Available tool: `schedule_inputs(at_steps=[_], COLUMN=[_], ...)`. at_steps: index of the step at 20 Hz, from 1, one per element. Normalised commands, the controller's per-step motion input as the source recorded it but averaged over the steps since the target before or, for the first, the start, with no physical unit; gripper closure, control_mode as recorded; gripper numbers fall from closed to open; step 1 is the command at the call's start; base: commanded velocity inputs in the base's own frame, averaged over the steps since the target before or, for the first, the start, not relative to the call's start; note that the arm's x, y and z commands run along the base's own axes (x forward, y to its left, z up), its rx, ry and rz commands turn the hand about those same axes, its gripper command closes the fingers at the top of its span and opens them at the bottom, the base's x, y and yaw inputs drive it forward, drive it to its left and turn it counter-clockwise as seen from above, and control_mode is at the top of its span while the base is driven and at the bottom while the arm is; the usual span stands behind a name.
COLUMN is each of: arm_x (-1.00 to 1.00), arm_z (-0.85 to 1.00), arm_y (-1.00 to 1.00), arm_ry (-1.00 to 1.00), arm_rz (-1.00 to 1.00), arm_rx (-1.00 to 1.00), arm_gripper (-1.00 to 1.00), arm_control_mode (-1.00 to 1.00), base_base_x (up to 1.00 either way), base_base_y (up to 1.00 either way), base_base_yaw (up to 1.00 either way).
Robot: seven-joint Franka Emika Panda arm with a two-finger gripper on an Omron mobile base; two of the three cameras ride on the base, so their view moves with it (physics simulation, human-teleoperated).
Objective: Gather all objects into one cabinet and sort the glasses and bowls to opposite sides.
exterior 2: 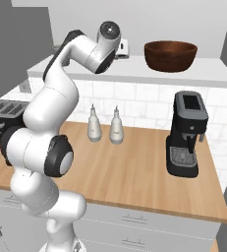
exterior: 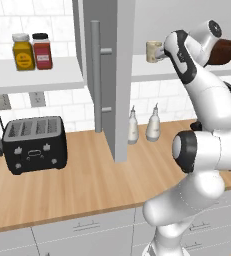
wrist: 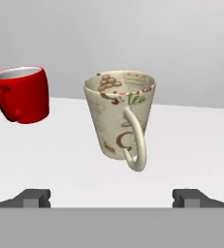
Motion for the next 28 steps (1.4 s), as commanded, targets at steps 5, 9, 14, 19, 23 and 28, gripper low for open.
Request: schedule_inputs(at_steps=[5,9,14,19,23,28], arm_x=[0.2,0.21,0.12,0.07,0.05,0.01], arm_z=[0.0,0.0,0.0,0.0,0.0,0.0], arm_y=[0.0,0.0,0.0,0.0,0.0,0.0], arm_ry=[0.0,0.0,0.0,0.0,0.0,0.0], arm_rz=[0.0,0.0,0.0,0.0,0.0,0.0], arm_rx=[0.0,0.0,0.0,0.0,0.0,0.0], arm_gripper=[-1.0,-1.0,-1.0,-1.0,-1.0,-1.0], arm_control_mode=[-1.0,-1.0,-1.0,-1.0,-1.0,-1.0], base_base_x=[0.0,0.0,0.0,0.0,0.0,0.0], base_base_y=[0.0,0.0,0.0,0.0,0.0,0.0], base_base_yaw=[0.0,0.0,0.0,0.0,0.0,0.0])
